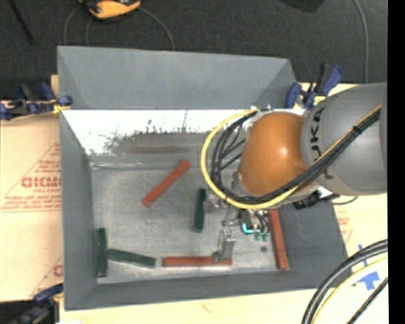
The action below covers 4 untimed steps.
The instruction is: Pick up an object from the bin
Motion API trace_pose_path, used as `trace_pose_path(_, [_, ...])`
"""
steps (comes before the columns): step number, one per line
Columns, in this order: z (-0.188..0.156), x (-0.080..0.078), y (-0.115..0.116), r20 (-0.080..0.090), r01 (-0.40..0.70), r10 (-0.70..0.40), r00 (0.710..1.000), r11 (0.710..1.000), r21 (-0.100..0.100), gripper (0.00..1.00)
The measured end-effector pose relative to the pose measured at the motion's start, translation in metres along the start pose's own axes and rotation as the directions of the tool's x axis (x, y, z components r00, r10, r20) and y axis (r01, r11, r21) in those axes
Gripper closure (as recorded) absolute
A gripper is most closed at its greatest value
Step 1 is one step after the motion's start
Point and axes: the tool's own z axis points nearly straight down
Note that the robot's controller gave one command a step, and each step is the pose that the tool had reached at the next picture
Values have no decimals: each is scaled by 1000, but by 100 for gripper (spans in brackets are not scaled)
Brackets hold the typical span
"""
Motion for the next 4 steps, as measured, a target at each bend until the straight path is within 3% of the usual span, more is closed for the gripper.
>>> trace_pose_path(1, [-4,-2,0,8,-1,1,1000,1000,0,0])
trace_pose_path(2, [26,11,34,15,110,-110,994,994,4,0])
trace_pose_path(3, [64,12,-28,6,39,-39,999,999,2,100])
trace_pose_path(4, [64,12,-28,6,38,-38,999,999,1,100])
